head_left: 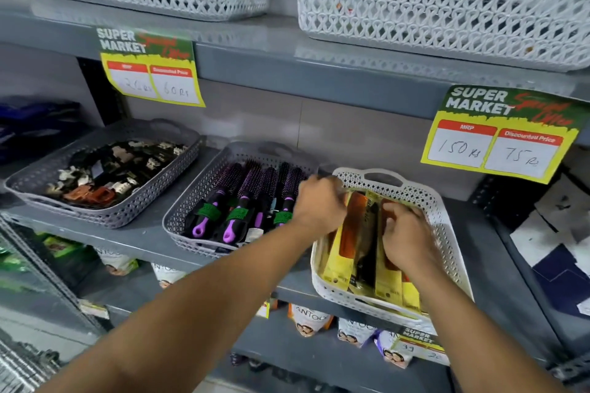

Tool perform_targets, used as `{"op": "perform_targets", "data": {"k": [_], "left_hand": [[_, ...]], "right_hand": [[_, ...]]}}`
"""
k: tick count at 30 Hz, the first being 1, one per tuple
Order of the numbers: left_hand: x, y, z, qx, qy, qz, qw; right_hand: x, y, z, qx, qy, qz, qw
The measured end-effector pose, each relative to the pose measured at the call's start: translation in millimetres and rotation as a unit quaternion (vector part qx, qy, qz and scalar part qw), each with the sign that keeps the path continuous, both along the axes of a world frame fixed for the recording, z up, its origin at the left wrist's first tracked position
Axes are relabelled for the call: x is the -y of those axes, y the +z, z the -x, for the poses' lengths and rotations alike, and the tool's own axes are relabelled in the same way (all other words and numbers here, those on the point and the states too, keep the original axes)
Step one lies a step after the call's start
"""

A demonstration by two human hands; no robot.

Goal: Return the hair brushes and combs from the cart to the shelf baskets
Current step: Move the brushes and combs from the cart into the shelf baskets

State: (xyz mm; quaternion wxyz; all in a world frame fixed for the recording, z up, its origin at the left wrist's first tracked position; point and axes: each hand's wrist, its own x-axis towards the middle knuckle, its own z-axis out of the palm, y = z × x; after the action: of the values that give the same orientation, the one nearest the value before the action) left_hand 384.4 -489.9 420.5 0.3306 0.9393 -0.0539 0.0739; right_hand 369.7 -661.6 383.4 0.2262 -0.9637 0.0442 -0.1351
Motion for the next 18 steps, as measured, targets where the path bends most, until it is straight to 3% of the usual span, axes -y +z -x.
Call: {"op": "perform_targets", "data": {"k": [3, 6, 9, 12, 18], "left_hand": [[-27.5, 7.0, -0.6, 0.019, -0.033, -0.030, 0.999], [-30.7, -2.1, 6.9, 0.011, -0.111, -0.085, 0.990], [-13.8, -22.0, 18.5, 0.049, -0.194, -0.243, 0.949], [3.9, -37.4, 27.1, 0.040, -0.264, -0.328, 0.906], [32.2, -51.8, 31.1, -0.036, -0.297, -0.367, 0.881]], "right_hand": [[8.1, 2.7, -3.8, 0.015, -0.005, -0.019, 1.000], [26.1, -1.1, -1.8, -0.002, -0.009, 0.049, 0.999], [43.5, -15.1, 6.8, -0.084, -0.016, 0.135, 0.987], [55.7, -33.7, 17.0, -0.164, -0.016, 0.175, 0.971], [51.6, -47.9, 33.8, -0.181, 0.004, 0.181, 0.967]]}}
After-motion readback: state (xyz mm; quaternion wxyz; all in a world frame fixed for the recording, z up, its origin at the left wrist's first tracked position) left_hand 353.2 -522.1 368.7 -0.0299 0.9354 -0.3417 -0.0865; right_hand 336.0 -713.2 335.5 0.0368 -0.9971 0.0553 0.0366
